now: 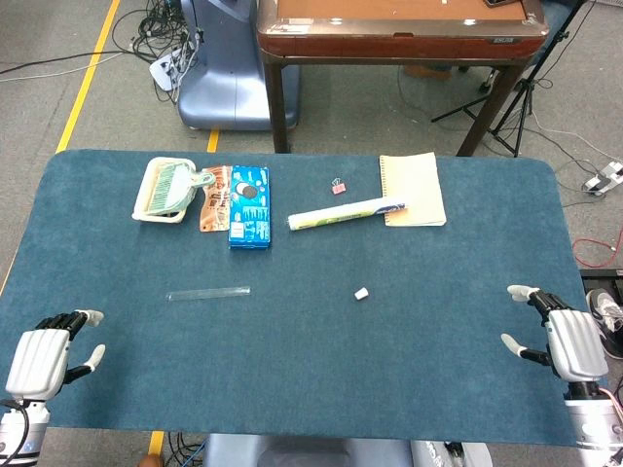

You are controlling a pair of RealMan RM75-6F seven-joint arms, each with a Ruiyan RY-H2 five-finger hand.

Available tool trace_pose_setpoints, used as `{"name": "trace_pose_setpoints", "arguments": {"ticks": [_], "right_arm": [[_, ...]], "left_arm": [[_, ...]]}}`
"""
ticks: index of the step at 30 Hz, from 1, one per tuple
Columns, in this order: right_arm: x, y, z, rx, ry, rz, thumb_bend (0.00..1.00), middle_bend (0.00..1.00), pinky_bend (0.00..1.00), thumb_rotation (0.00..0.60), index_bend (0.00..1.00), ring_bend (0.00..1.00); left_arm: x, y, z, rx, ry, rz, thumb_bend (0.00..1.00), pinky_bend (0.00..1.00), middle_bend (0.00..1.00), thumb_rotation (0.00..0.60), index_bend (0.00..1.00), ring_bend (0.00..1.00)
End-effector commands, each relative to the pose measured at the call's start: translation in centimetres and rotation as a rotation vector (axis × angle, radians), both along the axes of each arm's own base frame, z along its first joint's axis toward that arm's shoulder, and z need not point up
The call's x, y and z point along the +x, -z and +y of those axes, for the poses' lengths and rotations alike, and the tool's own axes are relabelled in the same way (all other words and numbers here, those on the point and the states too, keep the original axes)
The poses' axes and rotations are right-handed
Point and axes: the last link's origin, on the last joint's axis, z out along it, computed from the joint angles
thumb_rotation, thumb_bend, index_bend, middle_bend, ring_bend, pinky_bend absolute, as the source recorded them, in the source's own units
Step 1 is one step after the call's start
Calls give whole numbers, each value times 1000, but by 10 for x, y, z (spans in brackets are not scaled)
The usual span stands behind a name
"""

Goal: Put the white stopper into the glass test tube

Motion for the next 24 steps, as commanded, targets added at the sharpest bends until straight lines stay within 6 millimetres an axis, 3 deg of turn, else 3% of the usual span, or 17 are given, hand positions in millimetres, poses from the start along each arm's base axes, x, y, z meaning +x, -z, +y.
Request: {"name": "trace_pose_setpoints", "arguments": {"ticks": [1,8,18,21,24], "right_arm": [[1,0,0,-3,-10,-3,153,361,556,600,302,352],[5,-5,0,-15,-25,3,152,361,557,600,302,352],[18,-19,-16,-8,-41,20,152,362,557,600,302,352],[23,-22,-21,-7,-52,30,153,362,556,600,302,352],[28,-25,-25,-1,-61,38,153,361,557,600,302,352]], "left_arm": [[-2,0,-1,-1,-8,-2,257,390,416,600,367,379],[-2,1,6,-11,-2,-12,257,390,416,600,368,379],[25,29,59,-106,115,-29,257,390,416,600,367,385],[37,41,73,-142,149,-25,257,404,447,600,365,426],[51,54,88,-187,178,-12,257,482,512,600,360,493]]}}
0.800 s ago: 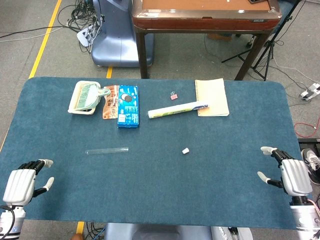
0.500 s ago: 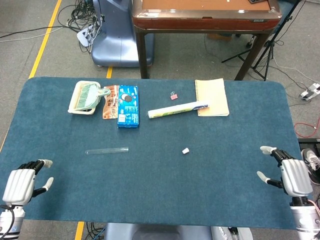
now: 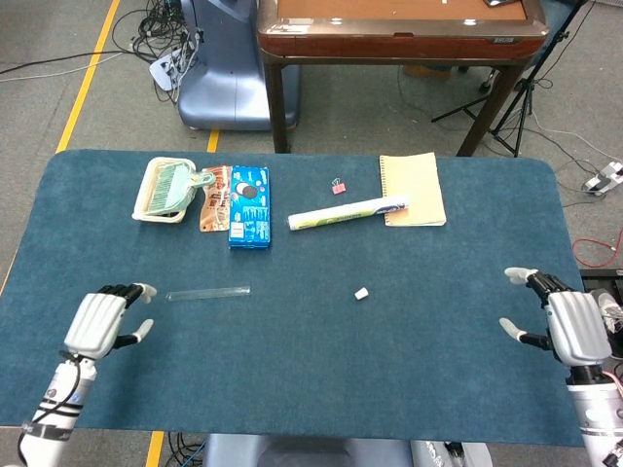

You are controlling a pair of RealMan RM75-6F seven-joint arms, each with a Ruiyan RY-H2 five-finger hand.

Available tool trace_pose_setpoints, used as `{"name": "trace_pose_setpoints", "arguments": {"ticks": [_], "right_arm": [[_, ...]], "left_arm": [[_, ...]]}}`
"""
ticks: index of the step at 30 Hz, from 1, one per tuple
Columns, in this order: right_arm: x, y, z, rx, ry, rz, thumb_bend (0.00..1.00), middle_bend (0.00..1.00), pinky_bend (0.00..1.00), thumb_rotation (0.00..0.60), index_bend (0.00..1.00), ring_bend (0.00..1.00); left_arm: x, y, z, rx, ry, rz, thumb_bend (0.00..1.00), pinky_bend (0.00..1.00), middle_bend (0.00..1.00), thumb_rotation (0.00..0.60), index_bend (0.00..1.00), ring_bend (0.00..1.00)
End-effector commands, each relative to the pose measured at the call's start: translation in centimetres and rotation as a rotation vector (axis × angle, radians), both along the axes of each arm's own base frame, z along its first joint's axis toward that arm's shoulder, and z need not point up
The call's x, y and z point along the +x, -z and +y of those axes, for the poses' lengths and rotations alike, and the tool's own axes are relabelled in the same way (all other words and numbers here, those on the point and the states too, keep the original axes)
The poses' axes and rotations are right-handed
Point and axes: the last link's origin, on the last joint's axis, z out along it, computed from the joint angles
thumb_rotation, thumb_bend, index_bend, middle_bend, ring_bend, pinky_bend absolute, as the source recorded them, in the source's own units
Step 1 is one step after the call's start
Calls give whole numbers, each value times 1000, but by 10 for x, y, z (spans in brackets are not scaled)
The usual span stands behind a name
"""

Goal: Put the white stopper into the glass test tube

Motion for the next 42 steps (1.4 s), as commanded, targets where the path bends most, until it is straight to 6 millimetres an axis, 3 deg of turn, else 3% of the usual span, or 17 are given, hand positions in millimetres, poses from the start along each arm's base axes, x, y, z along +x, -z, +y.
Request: {"name": "trace_pose_setpoints", "arguments": {"ticks": [1,6,13,16,21,29,34,42], "right_arm": [[4,-2,-4,6,-7,8,153,361,557,600,302,352],[7,-1,-7,19,-2,8,153,362,556,600,302,352],[3,-1,-7,24,12,4,152,361,556,600,302,352],[2,-1,-6,25,14,4,152,361,557,600,302,352],[-1,0,-7,30,18,1,153,362,556,600,302,352],[-8,0,-6,32,30,-7,153,362,556,600,302,353],[-11,1,-4,35,37,-15,152,362,556,600,302,354],[-17,-1,-1,28,50,-18,153,362,556,600,302,354]], "left_arm": [[17,18,20,-56,35,30,257,525,545,600,357,526],[32,38,38,-149,41,117,257,667,635,600,340,632],[44,68,62,-165,38,209,257,941,805,600,333,826],[45,75,67,-163,26,229,257,991,866,600,345,883],[49,96,81,-166,-10,284,257,1000,947,600,390,953],[50,117,97,-190,-92,314,257,1000,968,598,425,977],[54,126,103,-198,-120,328,257,1000,969,556,428,978],[53,131,107,-206,-152,329,257,1000,971,566,465,980]]}}
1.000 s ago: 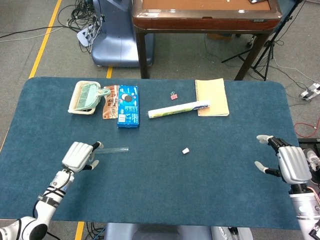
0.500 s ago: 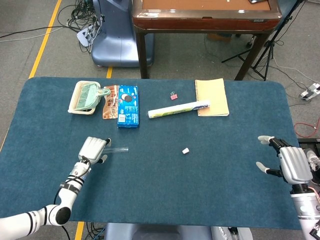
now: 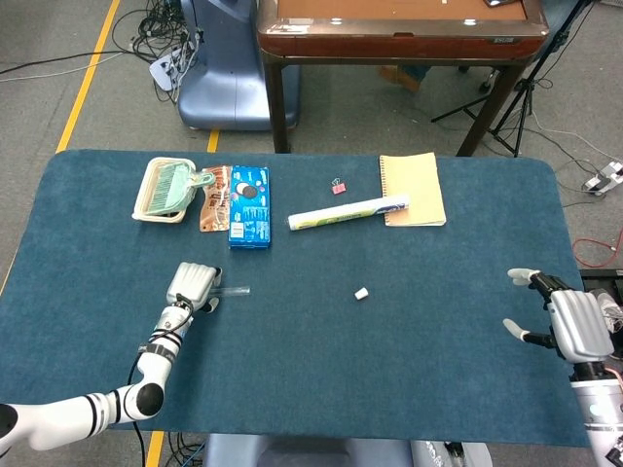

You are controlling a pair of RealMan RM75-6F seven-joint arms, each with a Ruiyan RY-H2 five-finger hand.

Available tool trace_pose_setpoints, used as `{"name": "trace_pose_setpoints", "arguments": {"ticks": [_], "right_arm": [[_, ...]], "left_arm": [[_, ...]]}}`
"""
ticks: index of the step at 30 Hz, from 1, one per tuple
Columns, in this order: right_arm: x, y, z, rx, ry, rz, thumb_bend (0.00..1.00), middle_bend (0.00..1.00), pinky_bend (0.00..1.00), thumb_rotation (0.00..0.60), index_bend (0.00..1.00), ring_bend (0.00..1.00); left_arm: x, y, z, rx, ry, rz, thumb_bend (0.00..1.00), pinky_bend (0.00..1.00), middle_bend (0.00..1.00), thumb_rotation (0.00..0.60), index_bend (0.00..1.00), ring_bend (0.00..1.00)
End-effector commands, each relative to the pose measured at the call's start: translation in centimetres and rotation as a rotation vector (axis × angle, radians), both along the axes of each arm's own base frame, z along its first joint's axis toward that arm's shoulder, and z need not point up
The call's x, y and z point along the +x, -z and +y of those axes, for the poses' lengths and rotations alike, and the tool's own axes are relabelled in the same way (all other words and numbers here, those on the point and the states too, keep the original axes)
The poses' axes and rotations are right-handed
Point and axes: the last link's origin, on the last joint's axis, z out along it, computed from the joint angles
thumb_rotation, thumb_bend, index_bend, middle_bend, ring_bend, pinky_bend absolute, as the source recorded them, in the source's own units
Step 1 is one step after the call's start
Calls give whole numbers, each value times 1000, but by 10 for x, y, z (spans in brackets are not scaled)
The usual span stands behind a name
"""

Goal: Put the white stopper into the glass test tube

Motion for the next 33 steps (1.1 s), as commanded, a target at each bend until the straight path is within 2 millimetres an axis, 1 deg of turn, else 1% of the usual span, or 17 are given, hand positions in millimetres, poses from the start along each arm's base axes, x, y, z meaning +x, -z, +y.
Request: {"name": "trace_pose_setpoints", "arguments": {"ticks": [1,8,16,20,25,29,32,33], "right_arm": [[-1,-1,1,-2,5,0,153,362,557,600,302,354],[-3,-1,1,-2,9,-4,153,362,556,600,302,354],[-5,1,1,3,14,-9,153,362,556,600,302,355],[-5,2,1,5,16,-6,153,362,556,600,302,359],[-3,5,2,25,15,24,153,369,556,600,302,374],[4,11,-1,65,2,52,162,390,556,600,302,411],[13,16,-5,114,-17,87,247,442,561,600,302,515],[16,18,-8,128,-25,99,296,477,585,600,302,573]], "left_arm": [[-1,1,0,-1,-5,0,257,1000,972,572,474,980],[-2,2,-1,-11,-15,6,257,1000,973,591,498,982],[-2,1,-2,-22,-21,11,257,1000,973,598,530,982],[0,-1,-2,-21,-32,-33,258,1000,981,600,556,989],[2,-17,-6,-2,-4,-121,258,1000,1000,600,602,1000],[0,-33,-13,12,38,-156,258,1000,1000,600,607,1000],[-1,-48,-21,24,65,-189,258,1000,1000,600,607,1000],[-1,-53,-23,28,73,-200,258,1000,1000,600,608,1000]]}}
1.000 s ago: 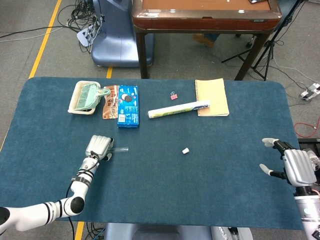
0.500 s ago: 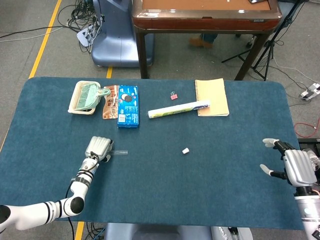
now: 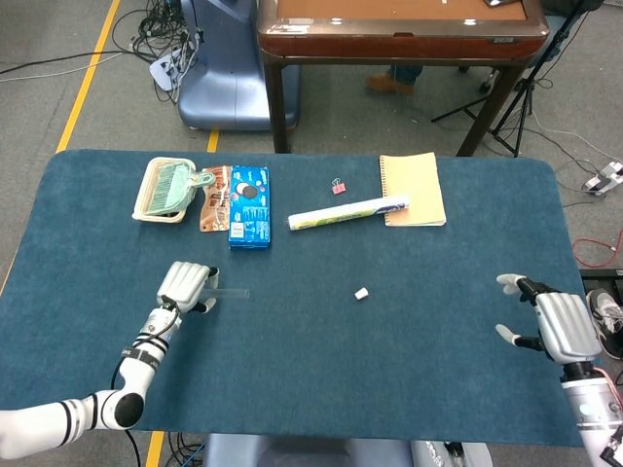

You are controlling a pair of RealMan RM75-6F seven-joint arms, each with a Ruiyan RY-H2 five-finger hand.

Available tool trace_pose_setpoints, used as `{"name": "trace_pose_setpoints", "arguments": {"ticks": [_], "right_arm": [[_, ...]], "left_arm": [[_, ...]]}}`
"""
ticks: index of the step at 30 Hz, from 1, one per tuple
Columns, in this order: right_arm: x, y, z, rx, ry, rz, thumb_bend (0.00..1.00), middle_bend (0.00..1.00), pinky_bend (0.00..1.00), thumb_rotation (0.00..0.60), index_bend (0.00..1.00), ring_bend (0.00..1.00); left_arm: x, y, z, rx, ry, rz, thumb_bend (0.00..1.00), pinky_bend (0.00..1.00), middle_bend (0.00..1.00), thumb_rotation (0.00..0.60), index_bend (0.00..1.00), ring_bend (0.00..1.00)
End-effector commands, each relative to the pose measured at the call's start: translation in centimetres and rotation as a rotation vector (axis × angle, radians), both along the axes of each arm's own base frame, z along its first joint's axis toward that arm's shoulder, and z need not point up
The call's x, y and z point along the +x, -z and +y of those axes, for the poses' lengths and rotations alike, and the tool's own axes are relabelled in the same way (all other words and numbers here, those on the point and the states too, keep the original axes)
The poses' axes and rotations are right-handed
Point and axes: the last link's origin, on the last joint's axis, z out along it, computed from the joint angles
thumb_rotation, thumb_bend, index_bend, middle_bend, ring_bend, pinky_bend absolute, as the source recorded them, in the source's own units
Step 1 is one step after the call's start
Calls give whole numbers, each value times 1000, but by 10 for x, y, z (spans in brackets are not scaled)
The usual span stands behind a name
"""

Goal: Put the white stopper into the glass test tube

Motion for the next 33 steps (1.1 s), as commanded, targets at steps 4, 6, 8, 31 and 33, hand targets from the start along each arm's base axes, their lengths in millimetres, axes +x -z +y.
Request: {"name": "trace_pose_setpoints", "arguments": {"ticks": [4,6,8,31,33], "right_arm": [[22,18,-20,123,-42,72,475,728,891,600,302,876],[27,26,-26,176,-41,100,516,826,977,600,302,962],[35,36,-34,233,-46,137,562,906,1000,600,290,998],[84,136,-88,537,35,143,773,1000,1000,592,214,1000],[86,141,-90,566,53,122,774,1000,1000,592,214,1000]], "left_arm": [[-2,-37,-20,33,59,-67,258,1000,1000,600,613,1000],[-1,-43,-25,36,73,-77,257,1000,1000,600,616,1000],[-1,-49,-31,36,86,-82,258,1000,1000,600,615,1000],[0,-69,-53,25,123,-73,258,1000,1000,600,619,1000],[0,-70,-54,26,125,-70,258,1000,1000,600,621,1000]]}}
